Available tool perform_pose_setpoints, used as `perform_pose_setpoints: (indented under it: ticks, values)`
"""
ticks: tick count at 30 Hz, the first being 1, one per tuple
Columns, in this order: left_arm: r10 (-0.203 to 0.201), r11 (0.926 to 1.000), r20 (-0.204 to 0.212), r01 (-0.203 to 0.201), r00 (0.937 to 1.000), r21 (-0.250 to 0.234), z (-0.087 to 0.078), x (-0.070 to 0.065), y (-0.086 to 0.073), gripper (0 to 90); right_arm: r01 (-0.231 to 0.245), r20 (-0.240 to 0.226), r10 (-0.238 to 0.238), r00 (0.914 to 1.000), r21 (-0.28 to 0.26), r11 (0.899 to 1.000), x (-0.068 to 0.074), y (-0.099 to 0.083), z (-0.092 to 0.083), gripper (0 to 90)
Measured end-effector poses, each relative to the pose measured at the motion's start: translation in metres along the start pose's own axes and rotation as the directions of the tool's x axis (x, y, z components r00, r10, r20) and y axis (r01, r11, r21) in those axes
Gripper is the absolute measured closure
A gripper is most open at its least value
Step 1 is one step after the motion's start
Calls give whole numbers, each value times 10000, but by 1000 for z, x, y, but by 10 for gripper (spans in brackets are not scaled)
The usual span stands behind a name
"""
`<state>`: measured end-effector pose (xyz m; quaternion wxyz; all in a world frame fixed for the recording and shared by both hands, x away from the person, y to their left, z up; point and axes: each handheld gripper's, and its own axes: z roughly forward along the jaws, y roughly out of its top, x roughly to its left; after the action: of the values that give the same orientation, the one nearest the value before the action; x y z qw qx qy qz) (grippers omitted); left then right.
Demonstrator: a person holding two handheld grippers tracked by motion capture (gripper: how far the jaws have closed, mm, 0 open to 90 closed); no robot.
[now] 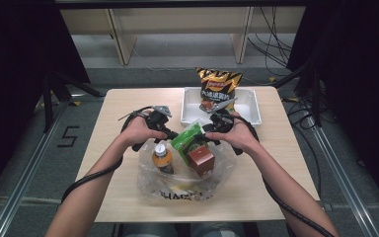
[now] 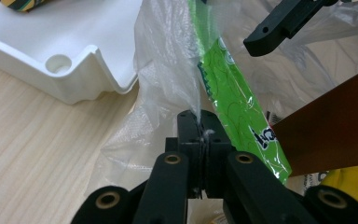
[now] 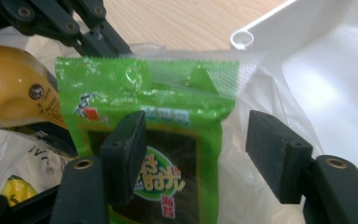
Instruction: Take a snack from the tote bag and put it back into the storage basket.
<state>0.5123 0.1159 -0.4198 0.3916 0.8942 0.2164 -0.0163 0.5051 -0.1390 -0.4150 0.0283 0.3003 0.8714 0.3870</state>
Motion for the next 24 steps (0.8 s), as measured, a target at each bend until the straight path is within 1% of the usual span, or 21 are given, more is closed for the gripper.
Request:
perform_pose_setpoints:
  ticks: [1, 2, 3, 4, 5, 6, 7, 8, 9, 10, 11, 12, 13, 14, 18, 19, 20, 21, 22, 23, 24]
  values:
    - [47, 10000, 48, -47, 10000, -16, 0, 0, 1, 884, 20, -182, -22, 9998, -58, 10000, -1, 1, 1, 386]
    - [91, 10000, 72, -91, 9999, 1, 0, -1, 2, 884, -79, -420, 79, 9991, 13, 10000, -1, 2, 0, 383]
    - [114, 9999, 89, -114, 9999, -1, 0, -1, 2, 883, 29, -210, -30, 9998, -71, 10000, -2, 3, 0, 369]
    - [151, 9999, 127, -151, 9998, -3, 0, -1, 3, 884, 40, -226, -41, 9997, -74, 10000, -2, 3, 0, 368]
    - [180, 9998, 139, -180, 9997, 11, 0, -2, 3, 884, 286, -198, -293, 9994, -305, 9991, -3, 4, 2, 368]
    - [193, 9998, 133, -193, 9997, 5, 0, -2, 4, 884, 229, -213, -233, 9995, -205, 9995, -4, 5, 0, 368]
    - [288, 9996, 161, -288, 9995, -3, 0, -2, 5, 884, 342, -218, -348, 9992, -305, 9990, -4, 5, 1, 368]
    - [283, 9996, 132, -283, 9995, -27, 1, -2, 5, 884, 484, -274, -491, 9984, -275, 9984, -5, 6, 0, 368]
    - [299, 9995, 145, -298, 9994, -32, 1, -3, 6, 883, 463, -448, -484, 9978, -471, 9978, -4, 7, 2, 368]
    - [309, 9995, 161, -308, 9994, -56, 1, -3, 6, 883, 315, -674, -336, 9972, -321, 9990, -3, 8, 1, 368]
    - [327, 9994, 189, -326, 9993, -67, 1, -3, 7, 883, 540, -537, -565, 9970, -469, 9974, -4, 9, 2, 368]
    - [342, 9994, 180, -341, 9993, -54, 1, -4, 8, 883, 654, -598, -685, 9959, -522, 9965, -4, 9, 2, 368]
    - [390, 9992, 171, -389, 9991, -66, 1, -4, 8, 883, 608, -502, -631, 9967, -452, 9971, -3, 9, 2, 368]
    - [425, 9991, 180, -424, 9989, -55, 1, -4, 9, 883, 713, -504, -731, 9961, -374, 9968, -4, 9, 2, 367]
    - [505, 9987, 185, -505, 9986, -23, 2, -5, 10, 883, 848, -599, -877, 9943, -492, 9952, -2, 9, 4, 369]
    - [492, 9988, 183, -491, 9986, -21, 2, -5, 10, 883, 999, -658, -1029, 9925, -471, 9939, -2, 9, 4, 383]
    - [504, 9987, 191, -504, 9985, -26, 2, -5, 11, 883, 985, -670, -1018, 9925, -505, 9939, -2, 9, 4, 409]
    - [512, 9987, 203, -512, 9985, -29, 2, -5, 11, 883, 1066, -583, -1101, 9922, -591, 9925, -2, 9, 3, 417]
    - [535, 9986, 214, -535, 9983, -27, 2, -6, 12, 883, 1143, -656, -1170, 9910, -446, 9924, -2, 10, 2, 442]
    - [548, 9985, 195, -548, 9983, -30, 2, -6, 12, 883, 1057, -665, -1082, 9919, -404, 9936, -1, 10, 1, 476]
    - [555, 9985, 196, -554, 9983, -29, 2, -6, 13, 883, 991, -669, -1019, 9925, -435, 9941, 0, 10, 0, 483]
